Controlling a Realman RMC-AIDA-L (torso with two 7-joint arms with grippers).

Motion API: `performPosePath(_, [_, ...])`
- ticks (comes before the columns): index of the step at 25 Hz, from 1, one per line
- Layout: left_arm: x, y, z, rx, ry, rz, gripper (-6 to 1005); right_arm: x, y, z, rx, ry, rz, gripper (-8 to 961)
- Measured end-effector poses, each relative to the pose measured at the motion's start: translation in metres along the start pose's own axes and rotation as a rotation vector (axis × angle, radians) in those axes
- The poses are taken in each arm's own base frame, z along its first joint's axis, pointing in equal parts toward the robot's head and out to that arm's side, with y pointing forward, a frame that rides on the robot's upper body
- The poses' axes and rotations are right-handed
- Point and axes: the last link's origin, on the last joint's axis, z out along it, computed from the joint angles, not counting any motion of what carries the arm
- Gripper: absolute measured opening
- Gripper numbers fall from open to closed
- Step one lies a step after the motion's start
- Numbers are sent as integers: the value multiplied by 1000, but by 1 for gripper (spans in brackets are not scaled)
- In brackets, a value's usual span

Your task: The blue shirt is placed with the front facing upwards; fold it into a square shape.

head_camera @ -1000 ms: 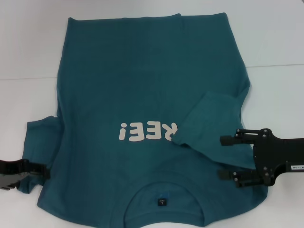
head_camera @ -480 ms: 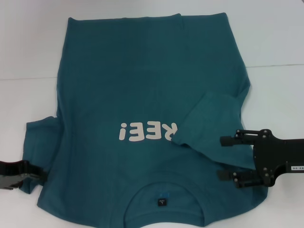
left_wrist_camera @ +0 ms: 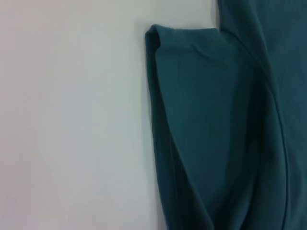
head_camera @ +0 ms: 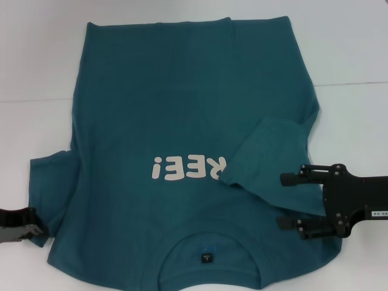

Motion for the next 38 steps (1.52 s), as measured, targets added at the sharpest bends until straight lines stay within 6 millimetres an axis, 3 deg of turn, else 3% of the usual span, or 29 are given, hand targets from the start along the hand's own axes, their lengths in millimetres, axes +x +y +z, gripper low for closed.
performPosePath(8, [2, 1, -2, 4, 9, 12, 16, -1, 0, 0, -1, 0, -2, 858])
performPosePath(38, [15, -28, -11, 154, 153, -10, 17, -1, -1, 4, 5, -7, 4, 857])
